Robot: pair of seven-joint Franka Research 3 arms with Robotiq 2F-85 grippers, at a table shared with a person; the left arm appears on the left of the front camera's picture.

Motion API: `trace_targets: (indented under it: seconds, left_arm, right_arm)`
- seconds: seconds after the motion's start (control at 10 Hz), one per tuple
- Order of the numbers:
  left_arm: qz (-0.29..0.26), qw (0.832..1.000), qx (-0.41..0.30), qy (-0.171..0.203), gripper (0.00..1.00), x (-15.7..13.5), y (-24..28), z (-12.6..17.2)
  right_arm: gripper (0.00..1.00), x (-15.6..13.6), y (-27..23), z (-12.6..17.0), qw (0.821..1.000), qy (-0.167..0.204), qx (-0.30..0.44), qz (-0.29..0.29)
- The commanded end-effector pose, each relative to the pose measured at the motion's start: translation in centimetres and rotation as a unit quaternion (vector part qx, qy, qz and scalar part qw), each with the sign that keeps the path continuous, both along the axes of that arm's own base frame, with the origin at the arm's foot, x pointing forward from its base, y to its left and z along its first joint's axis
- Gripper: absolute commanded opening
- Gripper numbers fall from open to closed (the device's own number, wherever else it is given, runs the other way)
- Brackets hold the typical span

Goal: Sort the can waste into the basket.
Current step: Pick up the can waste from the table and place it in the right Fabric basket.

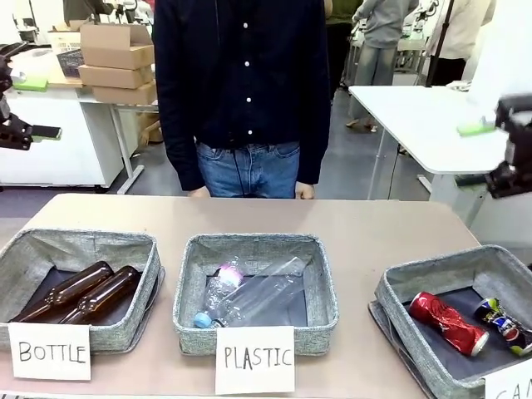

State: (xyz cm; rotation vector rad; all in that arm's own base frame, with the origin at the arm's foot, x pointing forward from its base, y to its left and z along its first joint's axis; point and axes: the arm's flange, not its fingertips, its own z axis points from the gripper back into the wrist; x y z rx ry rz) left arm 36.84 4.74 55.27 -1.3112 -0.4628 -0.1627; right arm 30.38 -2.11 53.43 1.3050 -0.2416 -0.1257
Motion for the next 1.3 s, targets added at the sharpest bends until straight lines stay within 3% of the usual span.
trace_targets:
  seconds: [0.0, 0.1, 1.2]
  left_arm:
    - [0.003, 1.000, -0.008, -0.009, 0.96, -0.1, -0.1, 0.1]
    - [0.003, 1.000, -0.008, -0.009, 0.96, -0.1, -0.1, 0.1]
    - [0.003, 1.000, -0.008, -0.009, 0.96, -0.1, -0.1, 0.1]
  right_arm:
    - [1.00, -0.6, 4.6, -3.3, 0.958, -0.066, 0.177, -0.214]
    - [1.00, 0.0, 0.0, 0.0, 1.000, 0.000, 0.000, 0.000]
    - [1.00, 0.0, 0.0, 0.0, 1.000, 0.000, 0.000, 0.000]
